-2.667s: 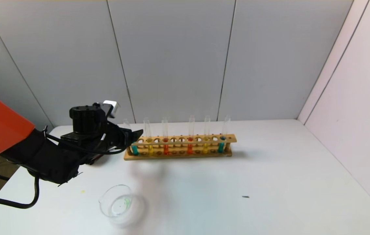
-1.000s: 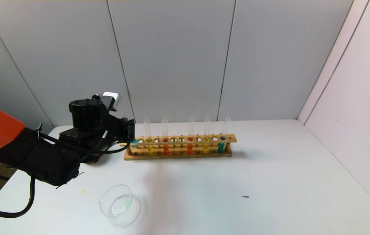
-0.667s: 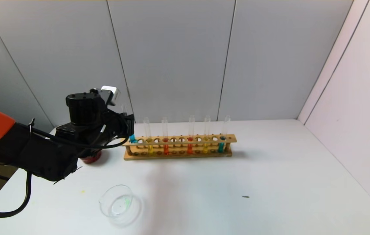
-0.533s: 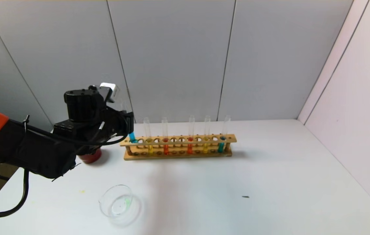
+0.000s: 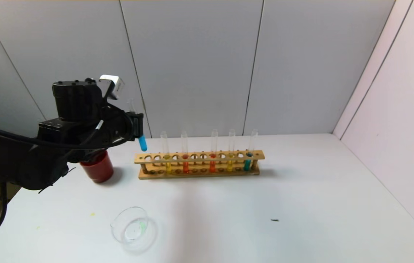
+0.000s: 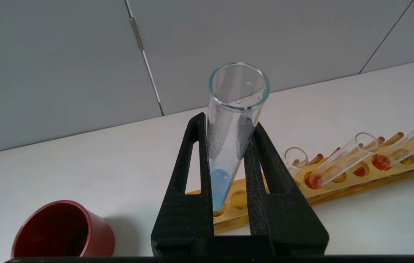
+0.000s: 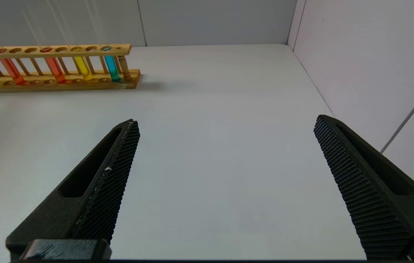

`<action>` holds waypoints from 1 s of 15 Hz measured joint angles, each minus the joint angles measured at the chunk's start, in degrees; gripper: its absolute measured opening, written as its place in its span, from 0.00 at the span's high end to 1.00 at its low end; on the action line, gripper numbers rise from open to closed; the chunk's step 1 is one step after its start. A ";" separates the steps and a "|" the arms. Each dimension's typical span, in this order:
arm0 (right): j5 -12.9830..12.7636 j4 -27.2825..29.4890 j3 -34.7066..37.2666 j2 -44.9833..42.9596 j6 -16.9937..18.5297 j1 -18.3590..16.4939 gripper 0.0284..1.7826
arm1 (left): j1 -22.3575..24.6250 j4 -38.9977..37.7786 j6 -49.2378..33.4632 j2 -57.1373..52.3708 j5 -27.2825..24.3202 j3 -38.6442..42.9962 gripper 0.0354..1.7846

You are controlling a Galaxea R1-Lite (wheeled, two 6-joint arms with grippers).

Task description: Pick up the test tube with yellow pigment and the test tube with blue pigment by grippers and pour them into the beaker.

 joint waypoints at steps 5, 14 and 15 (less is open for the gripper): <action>0.02 0.02 0.00 0.00 -0.02 0.00 0.02 | 0.07 14.46 3.77 -9.33 0.72 0.52 0.85; 0.02 0.00 0.00 0.00 -0.02 0.00 0.02 | 5.24 30.29 22.49 -25.86 1.05 10.14 0.85; 0.02 0.02 0.00 -0.01 -0.02 0.00 0.02 | 5.40 31.87 22.85 -26.73 1.06 10.62 0.85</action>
